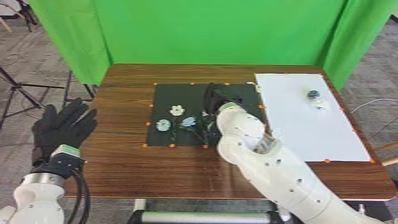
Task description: Arrange flowers
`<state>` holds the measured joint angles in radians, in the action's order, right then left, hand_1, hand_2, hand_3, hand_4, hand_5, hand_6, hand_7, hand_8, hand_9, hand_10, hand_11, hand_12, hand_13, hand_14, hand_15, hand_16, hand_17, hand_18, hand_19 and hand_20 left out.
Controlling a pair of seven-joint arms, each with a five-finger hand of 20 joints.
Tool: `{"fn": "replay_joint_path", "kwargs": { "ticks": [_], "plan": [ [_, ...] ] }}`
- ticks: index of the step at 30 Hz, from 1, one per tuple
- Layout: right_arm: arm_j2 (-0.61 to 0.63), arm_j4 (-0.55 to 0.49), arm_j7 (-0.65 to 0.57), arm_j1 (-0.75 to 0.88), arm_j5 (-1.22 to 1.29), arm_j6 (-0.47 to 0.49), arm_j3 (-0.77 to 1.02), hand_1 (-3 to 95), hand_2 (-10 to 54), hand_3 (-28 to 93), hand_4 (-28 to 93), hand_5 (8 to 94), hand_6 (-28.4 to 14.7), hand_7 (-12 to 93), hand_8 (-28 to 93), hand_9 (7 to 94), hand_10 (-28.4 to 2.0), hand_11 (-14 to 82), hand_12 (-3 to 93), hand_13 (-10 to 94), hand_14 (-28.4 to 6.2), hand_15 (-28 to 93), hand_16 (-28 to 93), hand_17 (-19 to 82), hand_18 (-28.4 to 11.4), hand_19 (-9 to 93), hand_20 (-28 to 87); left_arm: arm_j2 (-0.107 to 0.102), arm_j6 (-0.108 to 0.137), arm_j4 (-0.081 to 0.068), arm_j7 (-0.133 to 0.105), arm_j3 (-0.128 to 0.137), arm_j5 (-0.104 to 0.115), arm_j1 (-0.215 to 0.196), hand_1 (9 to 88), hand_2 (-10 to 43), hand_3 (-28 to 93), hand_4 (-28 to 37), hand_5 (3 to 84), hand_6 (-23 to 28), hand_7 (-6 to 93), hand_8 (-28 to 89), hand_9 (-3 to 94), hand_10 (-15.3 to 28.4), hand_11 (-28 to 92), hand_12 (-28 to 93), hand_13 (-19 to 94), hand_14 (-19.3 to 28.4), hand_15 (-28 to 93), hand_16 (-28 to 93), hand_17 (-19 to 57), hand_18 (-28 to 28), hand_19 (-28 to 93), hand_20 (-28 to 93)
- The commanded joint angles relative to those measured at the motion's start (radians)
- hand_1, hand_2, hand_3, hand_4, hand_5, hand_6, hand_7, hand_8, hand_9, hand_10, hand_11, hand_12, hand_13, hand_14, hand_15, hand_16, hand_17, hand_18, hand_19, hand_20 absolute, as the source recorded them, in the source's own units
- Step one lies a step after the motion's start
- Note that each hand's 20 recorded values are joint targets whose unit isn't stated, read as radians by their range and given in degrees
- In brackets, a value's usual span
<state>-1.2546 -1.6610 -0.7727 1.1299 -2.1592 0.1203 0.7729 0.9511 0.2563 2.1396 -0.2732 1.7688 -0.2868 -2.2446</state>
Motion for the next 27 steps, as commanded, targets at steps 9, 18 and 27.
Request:
{"fn": "replay_joint_path", "kwargs": {
  "ticks": [9,18,27],
  "plan": [
    [-0.009,-0.018,0.001,0.020,-0.006,0.038,0.006,59.6,-9.5,71,-28,69.0,-2.8,35,8,79.2,-11.4,11.1,40.8,73,-7.5,62,45,44,-23.7,93,37,0.007,-0.011,-0.004,0.028,0.007,-0.016,-0.002,28.2,9.2,71,-27.7,36.7,6.6,17.8,-9,31.2,14.3,23,11,22,15.4,39,-8,-5.9,13.7,28,9],
    [-0.003,-0.043,-0.016,0.027,-0.010,0.097,0.017,57.7,-9.5,72,-28,67.7,-3.7,34,9,69.0,-16.1,19.0,20.9,71,-7.4,61,44,43,-23.6,93,37,0.007,-0.004,-0.002,0.021,0.007,-0.008,-0.003,29.0,9.3,70,-27.6,38.8,4.8,18.8,-10,31.2,13.9,24,11,22,15.2,39,-8,-5.8,13.6,27,9],
    [0.005,-0.058,-0.029,0.024,0.015,0.111,0.029,56.2,-9.5,72,-28,68.8,-3.9,32,8,64.8,-19.2,12.4,14.7,73,-5.5,58,40,45,-23.9,93,36,0.004,0.002,-0.001,0.008,0.002,0.000,-0.003,28.9,9.3,70,-27.6,39.2,5.0,18.7,-10,31.4,14.0,24,11,22,15.2,39,-8,-5.8,13.6,27,9]
  ]
}}
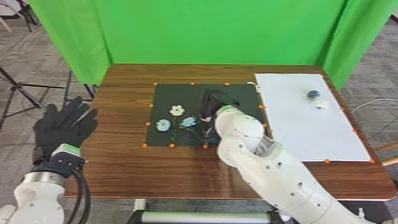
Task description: Arrange flowers
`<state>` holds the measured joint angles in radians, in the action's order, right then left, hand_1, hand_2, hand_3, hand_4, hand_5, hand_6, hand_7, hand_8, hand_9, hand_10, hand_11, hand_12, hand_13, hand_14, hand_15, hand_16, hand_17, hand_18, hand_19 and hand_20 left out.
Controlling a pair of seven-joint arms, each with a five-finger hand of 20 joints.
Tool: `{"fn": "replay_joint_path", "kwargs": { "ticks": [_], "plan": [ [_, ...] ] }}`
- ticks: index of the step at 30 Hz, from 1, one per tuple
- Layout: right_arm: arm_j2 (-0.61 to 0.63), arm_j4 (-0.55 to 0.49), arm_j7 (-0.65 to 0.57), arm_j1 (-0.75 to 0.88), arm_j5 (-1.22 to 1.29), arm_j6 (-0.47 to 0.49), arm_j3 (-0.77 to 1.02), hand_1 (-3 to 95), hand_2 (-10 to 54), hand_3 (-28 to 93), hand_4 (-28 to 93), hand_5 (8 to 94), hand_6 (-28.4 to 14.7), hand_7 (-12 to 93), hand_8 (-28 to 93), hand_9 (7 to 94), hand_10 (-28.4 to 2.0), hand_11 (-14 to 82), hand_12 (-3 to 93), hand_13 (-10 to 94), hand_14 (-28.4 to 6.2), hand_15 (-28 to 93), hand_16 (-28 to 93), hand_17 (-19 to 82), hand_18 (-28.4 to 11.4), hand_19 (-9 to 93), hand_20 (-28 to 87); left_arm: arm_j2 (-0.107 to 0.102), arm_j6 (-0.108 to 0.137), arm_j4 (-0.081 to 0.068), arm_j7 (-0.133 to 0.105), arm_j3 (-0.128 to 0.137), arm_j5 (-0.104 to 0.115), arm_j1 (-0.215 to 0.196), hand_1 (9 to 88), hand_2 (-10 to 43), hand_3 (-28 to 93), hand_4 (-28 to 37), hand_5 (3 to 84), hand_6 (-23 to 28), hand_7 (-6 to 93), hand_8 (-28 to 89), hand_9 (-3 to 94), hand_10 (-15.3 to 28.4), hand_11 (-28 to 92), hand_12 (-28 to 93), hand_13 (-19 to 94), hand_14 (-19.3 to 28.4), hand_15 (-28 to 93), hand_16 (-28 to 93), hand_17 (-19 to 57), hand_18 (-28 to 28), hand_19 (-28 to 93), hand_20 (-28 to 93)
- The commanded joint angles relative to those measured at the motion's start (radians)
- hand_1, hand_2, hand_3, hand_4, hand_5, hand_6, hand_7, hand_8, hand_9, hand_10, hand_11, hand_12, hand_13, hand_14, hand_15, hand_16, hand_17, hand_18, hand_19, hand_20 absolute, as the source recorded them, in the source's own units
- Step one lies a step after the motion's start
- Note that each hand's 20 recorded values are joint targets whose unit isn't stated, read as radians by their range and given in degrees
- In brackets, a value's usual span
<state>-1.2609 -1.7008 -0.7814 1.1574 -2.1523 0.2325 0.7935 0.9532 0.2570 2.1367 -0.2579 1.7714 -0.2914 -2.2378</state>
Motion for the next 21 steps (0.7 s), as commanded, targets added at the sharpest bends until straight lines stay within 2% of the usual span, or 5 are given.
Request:
{"fn": "replay_joint_path", "kwargs": {
  "ticks": [1,11,16,19,21],
  "plan": [
    [0.015,-0.023,-0.018,-0.001,0.004,-0.005,0.010,56.1,-9.5,72,-28,68.8,-3.9,32,8,64.5,-19.4,12.1,14.5,73,-5.4,58,40,45,-23.9,93,36,0.001,0.005,0.005,-0.012,-0.001,0.006,-0.013,28.9,9.3,70,-27.6,39.4,4.9,18.8,-10,31.5,14.0,24,11,22,15.2,39,-8,-5.8,13.6,27,9],
    [0.069,-0.076,-0.003,-0.001,0.015,-0.003,0.066,54.4,-9.5,70,-27,68.4,-3.3,37,14,58.6,-21.7,9.4,11.8,73,-6.6,55,39,45,-24.0,93,35,0.007,0.003,0.007,-0.021,0.003,0.008,-0.020,29.0,9.3,70,-27.3,39.4,4.7,19.2,-11,31.5,14.1,24,11,22,15.2,40,-8,-5.8,13.6,28,8],
    [0.172,-0.011,-0.026,-0.059,0.029,-0.040,0.162,45.8,-9.5,78,-27,50.9,-7.8,22,-10,47.8,-22.0,9.2,12.8,68,-10.3,62,32,42,-24.6,93,30,-0.007,0.002,0.010,-0.022,0.009,0.013,-0.024,28.8,9.3,70,-27.4,39.0,6.0,18.4,-10,31.5,14.3,24,11,22,15.3,40,-8,-5.7,13.6,28,8],
    [0.276,0.029,-0.025,-0.096,0.040,-0.080,0.164,45.1,-9.5,78,-27,49.1,-8.4,19,-11,47.0,-21.8,9.4,12.8,67,-11.7,64,30,41,-24.7,93,30,-0.012,0.010,0.013,-0.043,0.010,0.017,-0.029,28.5,9.3,70,-27.5,38.8,6.3,18.1,-10,31.3,14.3,24,11,22,15.3,40,-8,-5.8,13.6,28,8],
    [0.345,0.081,-0.009,-0.126,0.057,-0.053,0.177,44.2,-9.5,79,-27,47.2,-8.8,19,-10,45.1,-22.1,9.2,13.0,64,-12.2,65,28,40,-24.5,93,29,-0.028,0.044,0.024,-0.082,0.002,0.023,-0.041,28.3,9.3,70,-27.7,38.7,6.4,18.1,-10,31.4,14.3,24,11,22,15.4,40,-8,-5.9,13.6,28,8]
  ]
}}
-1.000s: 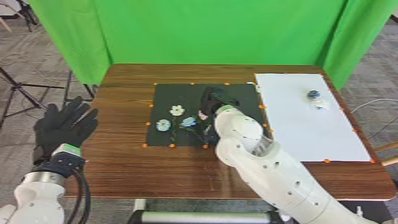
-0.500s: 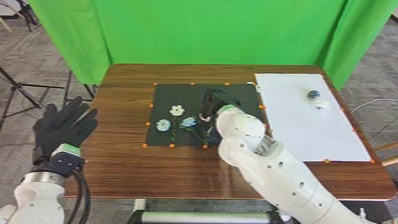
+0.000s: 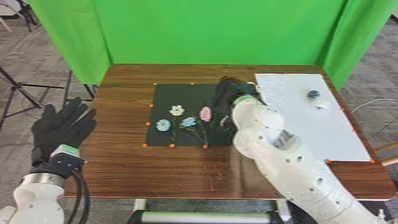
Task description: Arrange flowers
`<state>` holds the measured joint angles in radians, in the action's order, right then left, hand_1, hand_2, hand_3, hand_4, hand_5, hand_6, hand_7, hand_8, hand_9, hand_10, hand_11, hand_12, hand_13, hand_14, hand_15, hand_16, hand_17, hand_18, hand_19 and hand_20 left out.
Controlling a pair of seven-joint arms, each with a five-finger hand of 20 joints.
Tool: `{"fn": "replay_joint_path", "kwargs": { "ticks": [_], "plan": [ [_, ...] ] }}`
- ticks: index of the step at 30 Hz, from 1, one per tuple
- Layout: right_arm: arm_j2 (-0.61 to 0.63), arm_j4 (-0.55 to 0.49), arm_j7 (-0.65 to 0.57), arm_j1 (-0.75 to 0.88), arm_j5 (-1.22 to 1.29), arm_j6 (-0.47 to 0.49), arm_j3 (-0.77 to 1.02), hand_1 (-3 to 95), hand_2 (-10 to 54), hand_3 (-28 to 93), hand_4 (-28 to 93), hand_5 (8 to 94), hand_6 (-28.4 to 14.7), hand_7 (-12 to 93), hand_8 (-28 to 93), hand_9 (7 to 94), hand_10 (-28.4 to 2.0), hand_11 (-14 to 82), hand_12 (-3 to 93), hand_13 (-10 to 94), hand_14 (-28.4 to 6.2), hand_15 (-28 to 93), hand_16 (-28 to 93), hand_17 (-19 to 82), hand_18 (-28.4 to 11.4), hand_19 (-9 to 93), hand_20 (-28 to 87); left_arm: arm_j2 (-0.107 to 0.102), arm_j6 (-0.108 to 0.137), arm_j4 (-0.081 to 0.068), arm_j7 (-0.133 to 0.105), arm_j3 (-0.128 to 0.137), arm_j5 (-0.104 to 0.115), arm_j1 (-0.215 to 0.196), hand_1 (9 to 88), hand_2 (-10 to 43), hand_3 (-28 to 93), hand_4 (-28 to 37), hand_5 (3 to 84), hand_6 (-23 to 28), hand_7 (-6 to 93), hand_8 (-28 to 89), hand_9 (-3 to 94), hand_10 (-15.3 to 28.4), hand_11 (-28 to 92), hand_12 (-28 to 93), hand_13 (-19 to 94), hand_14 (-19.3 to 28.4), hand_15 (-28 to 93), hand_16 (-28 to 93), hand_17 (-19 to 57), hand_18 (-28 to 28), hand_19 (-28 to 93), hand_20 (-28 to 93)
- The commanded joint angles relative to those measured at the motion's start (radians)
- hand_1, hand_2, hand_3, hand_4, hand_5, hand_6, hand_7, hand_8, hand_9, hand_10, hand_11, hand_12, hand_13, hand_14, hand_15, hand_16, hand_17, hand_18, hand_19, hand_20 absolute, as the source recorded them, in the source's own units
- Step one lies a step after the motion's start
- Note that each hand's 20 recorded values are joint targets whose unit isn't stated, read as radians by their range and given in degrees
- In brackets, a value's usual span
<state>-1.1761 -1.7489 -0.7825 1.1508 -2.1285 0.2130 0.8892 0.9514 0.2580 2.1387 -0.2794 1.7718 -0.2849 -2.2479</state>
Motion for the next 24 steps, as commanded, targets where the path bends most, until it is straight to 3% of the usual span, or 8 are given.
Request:
{"fn": "replay_joint_path", "kwargs": {
  "ticks": [1,5,7,8,10,14,15,24],
  "plan": [
    [0.285,0.146,-0.020,-0.132,0.051,-0.010,0.085,43.6,-9.5,79,-27,45.0,-8.9,18,-10,43.3,-22.4,8.9,13.1,63,-12.6,66,27,39,-24.3,92,29,-0.027,0.029,0.022,-0.064,0.006,0.020,-0.039,28.2,9.3,71,-27.8,38.8,6.4,18.1,-10,31.7,14.3,24,11,22,15.4,40,-8,-5.9,13.6,28,8],
    [0.377,0.180,-0.065,-0.132,0.079,0.035,0.094,42.2,-9.5,79,-27,42.8,-9.3,18,-10,41.5,-23.0,9.4,13.3,61,-13.3,68,26,38,-24.4,92,29,-0.017,0.031,0.022,-0.056,0.006,0.021,-0.039,28.3,9.4,71,-28.0,39.1,6.6,18.5,-10,32.3,14.5,24,11,23,15.3,40,-8,-5.8,13.7,28,8],
    [0.411,0.178,-0.076,-0.131,0.119,0.042,0.081,42.0,-9.5,79,-27,42.5,-9.6,17,-10,40.8,-23.1,9.5,13.2,61,-13.6,68,26,38,-24.4,92,29,-0.016,0.034,0.027,-0.055,0.009,0.017,-0.049,28.2,9.4,71,-28.1,39.1,6.6,18.5,-10,32.4,14.5,24,11,23,15.2,40,-8,-5.8,13.7,28,8],
    [0.424,0.177,-0.076,-0.134,0.125,0.054,0.069,41.9,-9.5,79,-27,42.3,-9.7,17,-10,40.8,-23.1,9.5,13.1,60,-13.8,68,25,38,-24.5,92,29,-0.015,0.042,0.033,-0.061,0.008,0.025,-0.055,28.2,9.5,71,-28.2,39.1,6.6,18.6,-10,32.4,14.6,24,11,23,15.2,40,-8,-5.8,13.7,28,8],
    [0.437,0.170,-0.073,-0.118,0.120,0.082,0.081,41.4,-9.5,78,-27,37.8,-10.7,15,-10,39.0,-23.4,9.7,13.1,60,-14.2,68,25,38,-24.7,91,29,-0.005,0.034,0.040,-0.063,0.012,0.032,-0.068,28.2,9.5,71,-28.2,39.2,6.7,18.8,-10,32.5,14.6,24,11,23,15.2,40,-8,-5.8,13.7,28,8],
    [0.438,0.206,-0.082,-0.124,0.123,0.073,0.075,41.2,-9.5,78,-27,36.4,-11.0,14,-9,37.3,-23.4,9.3,12.6,59,-14.7,69,24,37,-25.1,91,28,-0.010,0.045,0.036,-0.073,0.005,0.033,-0.060,28.0,9.7,71,-28.2,39.4,6.9,18.9,-10,32.7,14.6,25,11,23,15.2,41,-8,-5.8,13.8,28,8],
    [0.440,0.218,-0.077,-0.124,0.137,0.074,0.077,41.1,-9.5,78,-27,36.3,-11.0,14,-9,37.0,-23.3,9.2,12.5,59,-14.8,69,24,37,-25.1,91,28,-0.017,0.050,0.036,-0.088,-0.004,0.036,-0.061,28.0,9.7,71,-28.2,39.4,6.9,19.0,-10,32.7,14.6,25,11,23,15.2,41,-8,-5.9,13.8,28,9],
    [0.435,0.233,-0.112,-0.103,0.160,0.150,0.105,40.2,-9.5,78,-28,36.8,-11.9,12,-9,36.0,-23.7,9.4,11.6,58,-14.9,68,22,37,-25.0,90,28,-0.016,0.054,0.042,-0.094,-0.003,0.041,-0.070,27.9,9.8,71,-28.3,39.6,7.1,19.3,-10,32.9,14.8,25,11,23,15.3,41,-8,-5.8,13.8,29,8]
  ]
}}
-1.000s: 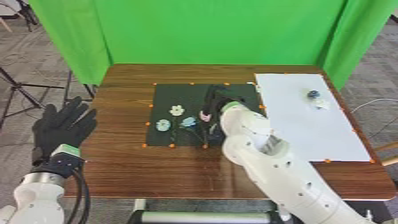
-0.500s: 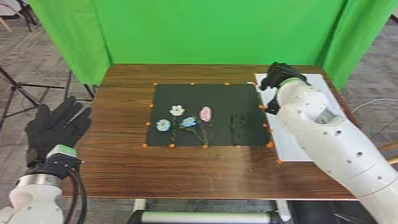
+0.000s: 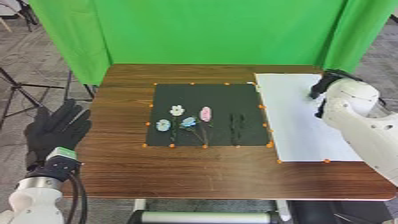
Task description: Arrange flowers
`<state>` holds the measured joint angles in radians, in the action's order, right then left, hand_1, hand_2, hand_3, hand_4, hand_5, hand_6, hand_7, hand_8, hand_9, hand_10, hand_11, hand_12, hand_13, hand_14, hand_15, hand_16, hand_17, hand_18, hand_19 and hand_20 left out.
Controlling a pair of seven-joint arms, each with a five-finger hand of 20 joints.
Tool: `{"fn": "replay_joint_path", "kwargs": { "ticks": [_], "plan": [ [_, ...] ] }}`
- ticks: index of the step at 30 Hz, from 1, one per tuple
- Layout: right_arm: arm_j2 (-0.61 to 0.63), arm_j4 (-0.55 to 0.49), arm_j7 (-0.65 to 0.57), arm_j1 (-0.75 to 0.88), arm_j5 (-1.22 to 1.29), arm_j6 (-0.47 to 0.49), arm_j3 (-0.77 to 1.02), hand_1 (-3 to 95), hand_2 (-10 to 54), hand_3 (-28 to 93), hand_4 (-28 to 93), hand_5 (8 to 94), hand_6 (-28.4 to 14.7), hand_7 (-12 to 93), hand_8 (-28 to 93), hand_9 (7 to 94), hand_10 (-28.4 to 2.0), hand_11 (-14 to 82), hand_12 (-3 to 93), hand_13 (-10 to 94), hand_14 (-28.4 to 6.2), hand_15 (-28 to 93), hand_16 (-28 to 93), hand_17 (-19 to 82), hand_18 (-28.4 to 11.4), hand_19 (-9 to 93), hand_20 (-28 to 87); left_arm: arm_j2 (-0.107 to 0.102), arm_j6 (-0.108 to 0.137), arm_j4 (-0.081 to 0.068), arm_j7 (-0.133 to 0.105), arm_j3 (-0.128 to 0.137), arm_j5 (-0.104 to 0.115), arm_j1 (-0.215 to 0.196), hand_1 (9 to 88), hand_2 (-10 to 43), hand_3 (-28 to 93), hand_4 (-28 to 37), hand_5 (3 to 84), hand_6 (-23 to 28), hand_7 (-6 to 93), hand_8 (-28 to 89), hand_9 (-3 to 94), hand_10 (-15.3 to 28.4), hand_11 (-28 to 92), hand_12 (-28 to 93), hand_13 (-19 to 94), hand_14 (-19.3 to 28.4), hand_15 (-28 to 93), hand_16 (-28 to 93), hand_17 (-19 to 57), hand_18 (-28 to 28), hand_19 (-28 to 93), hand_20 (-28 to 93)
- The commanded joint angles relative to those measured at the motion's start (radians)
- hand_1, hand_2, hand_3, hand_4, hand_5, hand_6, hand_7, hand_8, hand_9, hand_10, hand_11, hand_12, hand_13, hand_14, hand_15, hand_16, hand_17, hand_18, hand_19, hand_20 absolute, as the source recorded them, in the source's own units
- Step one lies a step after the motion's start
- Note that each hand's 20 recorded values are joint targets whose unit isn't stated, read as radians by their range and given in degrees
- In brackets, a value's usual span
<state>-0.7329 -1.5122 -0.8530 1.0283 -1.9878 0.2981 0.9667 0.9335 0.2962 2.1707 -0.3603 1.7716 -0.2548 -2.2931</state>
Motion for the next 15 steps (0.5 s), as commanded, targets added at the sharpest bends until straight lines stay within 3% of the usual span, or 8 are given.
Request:
{"fn": "replay_joint_path", "kwargs": {
  "ticks": [1,5,9,12,15],
  "plan": [
    [-0.013,0.002,-0.047,0.011,0.017,0.071,0.019,39.8,-9.5,78,-28,37.2,-12.1,12,-9,36.5,-24.0,9.5,11.5,59,-14.9,68,22,37,-25.1,90,28,0.005,0.017,0.006,-0.011,-0.004,0.010,-0.020,27.9,9.8,71,-28.3,39.6,7.1,19.3,-10,33.0,14.7,25,10,23,15.3,41,-8,-5.8,13.8,29,8],
    [-0.011,-0.013,-0.048,0.027,0.026,0.125,0.028,38.7,-9.5,75,-28,44.8,-14.0,9,-9,44.1,-25.4,9.4,11.0,62,-13.5,66,21,38,-25.3,91,29,0.005,0.016,0.010,-0.014,-0.004,0.012,-0.027,27.9,9.8,71,-28.3,39.6,7.1,19.4,-10,33.0,14.7,25,10,23,15.3,41,-8,-5.7,13.8,29,8],
    [-0.016,0.010,-0.020,0.042,0.013,0.093,0.015,37.1,-9.5,71,-28,50.0,-15.0,8,-8,48.6,-25.6,9.1,10.8,65,-12.2,62,22,38,-25.5,91,30,0.017,-0.018,0.003,0.017,0.005,-0.001,-0.022,27.3,10.1,71,-28.3,39.3,7.1,19.3,-10,32.6,14.6,25,10,23,15.2,41,-9,-5.6,13.7,28,8],
    [-0.021,0.019,-0.022,0.052,-0.010,0.130,0.009,39.7,-9.5,70,-28,52.9,-12.4,11,-8,51.4,-23.9,10.1,11.4,66,-11.4,61,22,38,-25.3,91,30,0.014,-0.006,0.008,0.011,0.000,0.007,-0.022,26.6,10.5,71,-28.3,38.9,7.1,19.0,-10,32.2,14.5,24,10,23,15.3,40,-9,-5.7,13.8,28,8],
    [-0.023,0.028,-0.020,0.062,-0.009,0.127,0.005,44.0,-9.5,72,-28,53.8,-9.6,15,-9,56.4,-21.2,11.8,12.8,67,-10.4,59,23,38,-24.9,90,31,0.006,0.034,0.015,-0.012,-0.008,0.030,-0.020,26.7,10.3,71,-28.3,39.0,7.2,18.9,-10,32.3,14.5,24,10,23,15.4,40,-8,-5.8,13.8,28,8]
  ]
}}
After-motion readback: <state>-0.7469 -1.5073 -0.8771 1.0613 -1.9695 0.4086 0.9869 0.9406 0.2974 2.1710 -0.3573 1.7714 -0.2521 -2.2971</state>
